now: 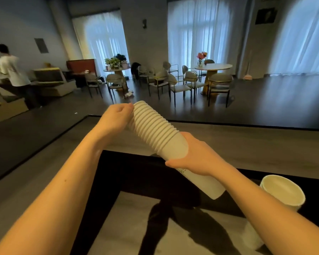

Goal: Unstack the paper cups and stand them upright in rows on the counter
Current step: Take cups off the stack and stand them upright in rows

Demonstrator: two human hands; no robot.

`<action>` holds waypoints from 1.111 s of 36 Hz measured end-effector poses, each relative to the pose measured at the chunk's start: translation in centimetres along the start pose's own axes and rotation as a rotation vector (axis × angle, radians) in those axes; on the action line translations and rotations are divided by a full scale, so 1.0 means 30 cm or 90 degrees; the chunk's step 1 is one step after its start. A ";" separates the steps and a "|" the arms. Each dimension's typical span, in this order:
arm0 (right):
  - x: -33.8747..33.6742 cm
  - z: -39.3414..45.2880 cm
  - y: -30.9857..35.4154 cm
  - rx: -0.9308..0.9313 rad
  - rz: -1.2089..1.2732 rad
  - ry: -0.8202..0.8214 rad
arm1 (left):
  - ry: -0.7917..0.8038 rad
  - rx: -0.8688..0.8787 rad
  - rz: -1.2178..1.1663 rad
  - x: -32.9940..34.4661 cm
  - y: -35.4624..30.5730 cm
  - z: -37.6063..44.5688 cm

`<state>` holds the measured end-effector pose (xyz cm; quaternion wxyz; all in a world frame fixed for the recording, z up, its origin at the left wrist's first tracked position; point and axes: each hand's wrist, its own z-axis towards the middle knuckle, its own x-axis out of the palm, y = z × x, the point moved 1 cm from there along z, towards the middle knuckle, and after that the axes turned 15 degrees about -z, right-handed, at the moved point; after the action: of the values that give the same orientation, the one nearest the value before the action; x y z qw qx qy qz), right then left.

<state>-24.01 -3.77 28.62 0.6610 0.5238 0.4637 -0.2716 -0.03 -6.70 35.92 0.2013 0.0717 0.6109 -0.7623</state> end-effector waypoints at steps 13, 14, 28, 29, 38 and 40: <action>0.152 0.239 0.205 0.000 0.021 -0.005 | 0.003 -0.009 -0.041 -0.339 0.111 0.179; 0.161 0.258 0.217 0.001 0.024 -0.002 | -0.030 0.007 -0.046 -0.373 0.118 0.202; 0.262 0.557 0.377 0.072 0.121 -0.016 | -0.175 0.143 0.431 -0.595 0.428 0.547; 0.273 0.581 0.388 0.078 0.130 -0.021 | -0.155 0.149 0.451 -0.581 0.464 0.570; 0.298 0.770 0.423 0.142 0.173 -0.024 | -0.128 0.224 0.499 -0.539 0.653 0.806; 0.301 0.807 0.422 0.142 0.169 -0.024 | -0.131 0.241 0.508 -0.535 0.673 0.866</action>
<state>-1.54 -21.63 26.60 0.6373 0.6454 0.3449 -0.2417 26.08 -31.62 29.73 0.5222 0.2607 0.3619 -0.7269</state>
